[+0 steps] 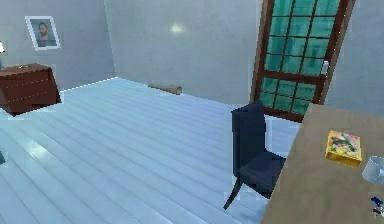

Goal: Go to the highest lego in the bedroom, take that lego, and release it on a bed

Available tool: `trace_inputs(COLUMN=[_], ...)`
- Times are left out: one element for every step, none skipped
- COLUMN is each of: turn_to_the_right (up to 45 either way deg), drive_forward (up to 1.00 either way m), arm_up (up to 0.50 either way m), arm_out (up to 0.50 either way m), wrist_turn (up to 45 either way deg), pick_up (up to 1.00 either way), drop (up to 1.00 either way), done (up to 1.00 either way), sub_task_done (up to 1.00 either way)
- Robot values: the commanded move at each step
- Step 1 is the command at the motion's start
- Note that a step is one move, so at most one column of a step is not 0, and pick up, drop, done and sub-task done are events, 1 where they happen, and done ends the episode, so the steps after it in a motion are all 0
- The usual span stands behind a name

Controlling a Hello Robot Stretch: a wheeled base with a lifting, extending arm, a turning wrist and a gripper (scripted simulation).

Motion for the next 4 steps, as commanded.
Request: trace_inputs(turn_to_the_right=[3.0,0.0,15.0,0.0], drive_forward=[0.0,1.0,0.0,0.05], arm_up=[0.0,0.0,0.0,0.0], arm_out=[0.0,0.0,0.0,0.0], wrist_turn=[0.0,0.0,0.0,0.0], pick_up=[0.0,0.0,0.0,0.0], drop=[0.0,0.0,0.0,0.0], done=[0.0,0.0,0.0,0.0], sub_task_done=[0.0,0.0,0.0,0.0])
